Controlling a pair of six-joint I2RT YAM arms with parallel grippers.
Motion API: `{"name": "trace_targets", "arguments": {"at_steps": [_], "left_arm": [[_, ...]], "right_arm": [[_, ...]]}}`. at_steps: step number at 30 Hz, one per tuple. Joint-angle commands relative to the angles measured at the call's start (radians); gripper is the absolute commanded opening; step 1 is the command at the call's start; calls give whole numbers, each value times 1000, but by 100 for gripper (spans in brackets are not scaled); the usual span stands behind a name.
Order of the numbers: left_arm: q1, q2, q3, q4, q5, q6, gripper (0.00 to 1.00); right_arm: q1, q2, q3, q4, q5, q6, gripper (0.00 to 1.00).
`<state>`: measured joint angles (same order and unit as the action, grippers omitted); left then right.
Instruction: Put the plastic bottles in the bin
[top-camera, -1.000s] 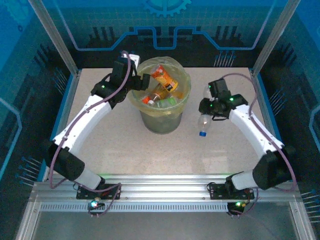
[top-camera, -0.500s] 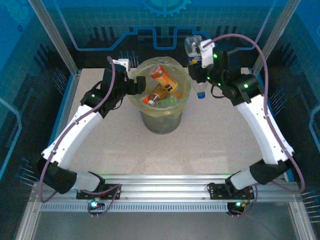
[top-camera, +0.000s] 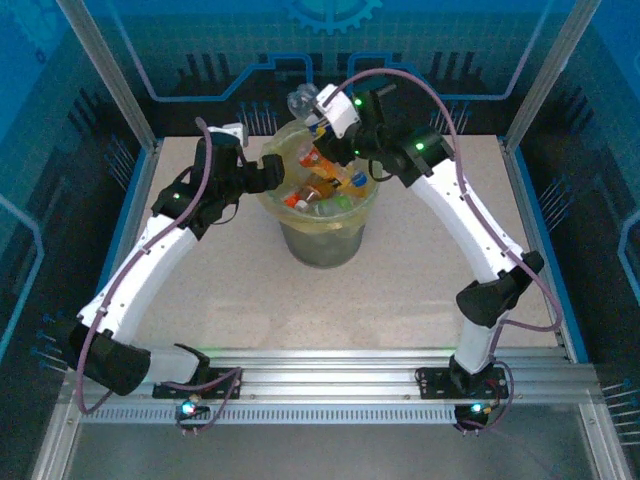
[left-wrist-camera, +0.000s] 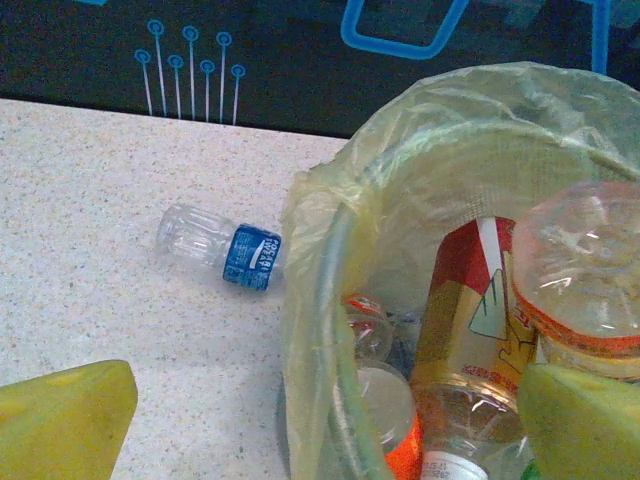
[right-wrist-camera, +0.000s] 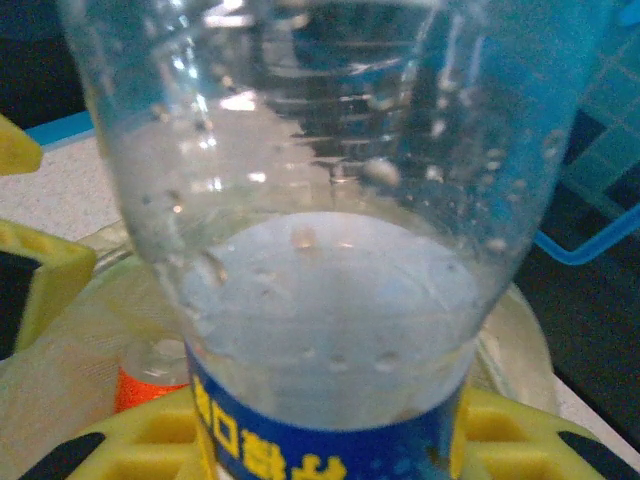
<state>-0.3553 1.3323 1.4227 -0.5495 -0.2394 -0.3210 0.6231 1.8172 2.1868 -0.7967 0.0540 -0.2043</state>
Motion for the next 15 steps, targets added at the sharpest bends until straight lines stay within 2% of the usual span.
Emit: {"name": "trace_targets", "arguments": {"at_steps": [1, 15], "left_arm": [[16, -14, -14, -9, 41, -32, 99], [32, 10, -21, 3, 71, -46, 99]], "right_arm": [[15, 19, 12, -24, -29, -24, 37], [17, 126, 29, -61, -17, -55, 44]]}}
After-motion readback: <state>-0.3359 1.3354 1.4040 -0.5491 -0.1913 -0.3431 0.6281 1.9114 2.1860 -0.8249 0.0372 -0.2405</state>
